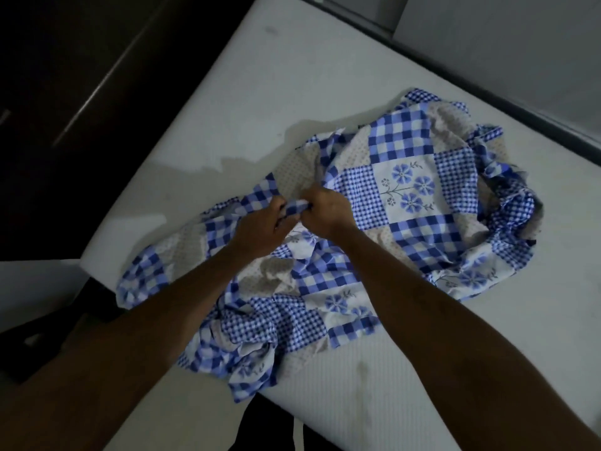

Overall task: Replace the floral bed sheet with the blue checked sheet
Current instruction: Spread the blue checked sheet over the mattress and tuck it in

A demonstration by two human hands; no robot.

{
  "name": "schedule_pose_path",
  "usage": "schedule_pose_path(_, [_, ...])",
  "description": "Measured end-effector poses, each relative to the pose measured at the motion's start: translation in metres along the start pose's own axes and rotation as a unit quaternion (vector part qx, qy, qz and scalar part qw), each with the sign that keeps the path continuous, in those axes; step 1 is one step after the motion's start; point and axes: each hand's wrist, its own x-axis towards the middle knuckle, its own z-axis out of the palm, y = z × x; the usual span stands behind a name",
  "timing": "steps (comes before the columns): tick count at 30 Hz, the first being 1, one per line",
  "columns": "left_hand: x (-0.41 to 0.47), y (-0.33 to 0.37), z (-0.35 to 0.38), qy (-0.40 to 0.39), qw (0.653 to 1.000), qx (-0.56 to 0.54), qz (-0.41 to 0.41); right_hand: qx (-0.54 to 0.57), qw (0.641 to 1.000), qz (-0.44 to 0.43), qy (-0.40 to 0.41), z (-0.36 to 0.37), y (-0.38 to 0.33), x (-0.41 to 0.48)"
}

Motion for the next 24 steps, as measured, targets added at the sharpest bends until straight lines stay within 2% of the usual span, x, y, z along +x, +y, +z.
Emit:
schedule_pose_path(2, [-0.004, -0.013, -0.009, -0.166, 0.979, 0.108, -0.056, 0.003, 1.0, 0.016, -0.022, -0.002, 0.013, -0.017])
schedule_pose_path(4, [-0.015, -0.021, -0.021, -0.269, 0.925, 0.262, -0.061, 0.009, 0.999, 0.041, -0.021, -0.007, 0.027, -0.029])
schedule_pose_path(6, [-0.03, -0.023, -0.033, -0.317, 0.877, 0.353, -0.075, -0.003, 0.996, 0.085, 0.01, -0.011, 0.037, -0.04])
schedule_pose_path(8, [-0.05, -0.024, -0.045, -0.311, 0.864, 0.386, -0.089, -0.033, 0.989, 0.141, 0.031, -0.016, 0.04, -0.046])
schedule_pose_path(9, [-0.061, -0.027, -0.052, -0.307, 0.866, 0.382, -0.101, -0.057, 0.986, 0.152, 0.039, -0.019, 0.038, -0.048])
schedule_pose_path(11, [-0.081, -0.033, -0.059, -0.289, 0.89, 0.335, -0.113, -0.125, 0.985, 0.113, 0.043, -0.021, 0.031, -0.054])
schedule_pose_path(14, [-0.12, -0.04, -0.056, -0.163, 0.973, 0.112, -0.116, -0.191, 0.981, -0.029, 0.012, -0.017, 0.011, -0.068])
schedule_pose_path(15, [-0.135, -0.037, -0.053, -0.107, 0.986, 0.049, -0.114, -0.188, 0.979, -0.077, -0.015, -0.014, 0.002, -0.074])
schedule_pose_path(17, [-0.162, -0.024, -0.047, -0.046, 0.992, -0.025, -0.114, -0.176, 0.971, -0.148, -0.072, -0.008, -0.018, -0.089])
schedule_pose_path(19, [-0.184, -0.01, -0.038, -0.065, 0.992, -0.041, -0.098, -0.178, 0.961, -0.178, -0.114, -0.001, -0.035, -0.107])
schedule_pose_path(24, [-0.242, 0.019, -0.004, -0.078, 0.994, -0.049, -0.052, -0.256, 0.938, -0.155, -0.175, 0.007, -0.049, -0.152])
